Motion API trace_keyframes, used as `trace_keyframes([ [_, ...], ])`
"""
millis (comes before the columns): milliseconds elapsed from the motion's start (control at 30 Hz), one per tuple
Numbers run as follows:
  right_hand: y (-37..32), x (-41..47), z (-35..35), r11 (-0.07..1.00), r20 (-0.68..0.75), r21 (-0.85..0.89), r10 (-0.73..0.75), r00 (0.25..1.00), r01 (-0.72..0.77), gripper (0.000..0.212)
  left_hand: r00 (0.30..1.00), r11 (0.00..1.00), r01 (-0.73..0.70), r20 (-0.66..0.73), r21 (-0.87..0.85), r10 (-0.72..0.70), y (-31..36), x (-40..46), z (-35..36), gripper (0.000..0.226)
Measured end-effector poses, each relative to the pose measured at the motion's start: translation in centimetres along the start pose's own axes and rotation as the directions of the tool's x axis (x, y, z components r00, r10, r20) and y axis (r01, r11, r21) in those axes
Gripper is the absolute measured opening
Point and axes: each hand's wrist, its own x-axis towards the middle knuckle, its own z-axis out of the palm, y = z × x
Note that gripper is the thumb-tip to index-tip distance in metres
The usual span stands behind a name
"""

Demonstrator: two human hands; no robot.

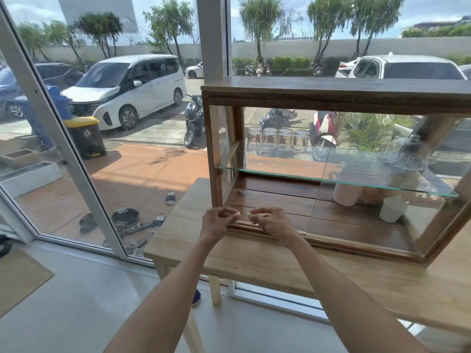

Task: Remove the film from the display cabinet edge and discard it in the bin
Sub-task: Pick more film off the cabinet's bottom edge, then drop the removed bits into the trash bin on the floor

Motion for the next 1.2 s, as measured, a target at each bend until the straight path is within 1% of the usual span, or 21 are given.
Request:
trace_keyframes([
  [67, -0.1, -0.7, 0.4, 0.991, 0.061, 0.127, 0.035, 0.998, -0.043, 0.009, 1.0, 0.999, 0.017, -0.009, -0.037, -0.017, 0.0, -0.9, -0.2, 0.011],
  [100, 0.0, -1.0, 0.7, 0.982, 0.086, 0.178, 0.052, 0.995, -0.067, 0.012, 1.0, 0.999, 0.024, -0.013, -0.046, -0.025, 0.0, -1.4, -0.3, 0.01],
  [167, 0.2, -1.6, 1.3, 0.96, 0.128, 0.25, 0.093, 0.987, -0.123, 0.017, 0.999, 0.997, 0.038, -0.021, -0.07, -0.039, -0.1, -2.5, -0.6, 0.008],
  [300, 1.2, -2.6, 2.4, 0.906, 0.228, 0.355, 0.156, 0.961, -0.231, 0.006, 0.997, 0.992, 0.064, -0.047, -0.109, -0.069, -0.8, -4.7, -1.7, 0.01],
  [400, 1.8, -3.5, 3.5, 0.906, 0.281, 0.333, 0.167, 0.945, -0.259, 0.008, 0.99, 0.985, 0.103, -0.083, -0.14, -0.115, -1.6, -6.7, -2.8, 0.021],
  [500, 2.1, -4.7, 5.1, 0.908, 0.33, 0.304, 0.184, 0.926, -0.289, 0.016, 0.976, 0.974, 0.156, -0.129, -0.162, -0.178, -2.6, -9.0, -4.1, 0.023],
  [567, 2.1, -5.7, 6.5, 0.922, 0.368, 0.263, 0.175, 0.913, -0.283, 0.02, 0.96, 0.951, 0.197, -0.151, -0.238, -0.237, -3.4, -10.6, -5.2, 0.024],
  [633, 2.1, -6.6, 8.2, 0.938, 0.385, 0.229, 0.159, 0.909, -0.261, 0.018, 0.948, 0.927, 0.218, -0.161, -0.305, -0.276, -4.3, -12.2, -6.4, 0.026],
  [733, 2.6, -7.9, 10.9, 0.929, 0.414, 0.246, 0.156, 0.897, -0.275, 0.02, 0.929, 0.916, 0.245, -0.192, -0.318, -0.315, -5.7, -14.7, -8.3, 0.023],
  [800, 2.9, -8.6, 12.7, 0.925, 0.45, 0.247, 0.154, 0.879, -0.289, 0.022, 0.917, 0.916, 0.237, -0.236, -0.324, -0.321, -6.8, -16.4, -9.5, 0.021],
  [900, 3.5, -9.4, 15.8, 0.927, 0.499, 0.201, 0.181, 0.847, -0.317, 0.021, 0.893, 0.909, 0.238, -0.29, -0.343, -0.344, -8.7, -19.0, -11.5, 0.021],
  [1000, 4.4, -10.6, 19.5, 0.923, 0.525, 0.167, 0.214, 0.824, -0.346, 0.017, 0.868, 0.888, 0.273, -0.305, -0.369, -0.393, -10.8, -21.5, -13.7, 0.015],
  [1067, 5.0, -11.7, 22.1, 0.921, 0.544, 0.136, 0.239, 0.804, -0.366, 0.02, 0.844, 0.871, 0.303, -0.317, -0.386, -0.434, -12.3, -23.2, -15.1, 0.013],
  [1200, 6.5, -14.4, 26.6, 0.911, 0.596, 0.058, 0.296, 0.747, -0.408, 0.025, 0.781, 0.837, 0.358, -0.358, -0.414, -0.511, -15.6, -26.5, -17.5, 0.016],
])
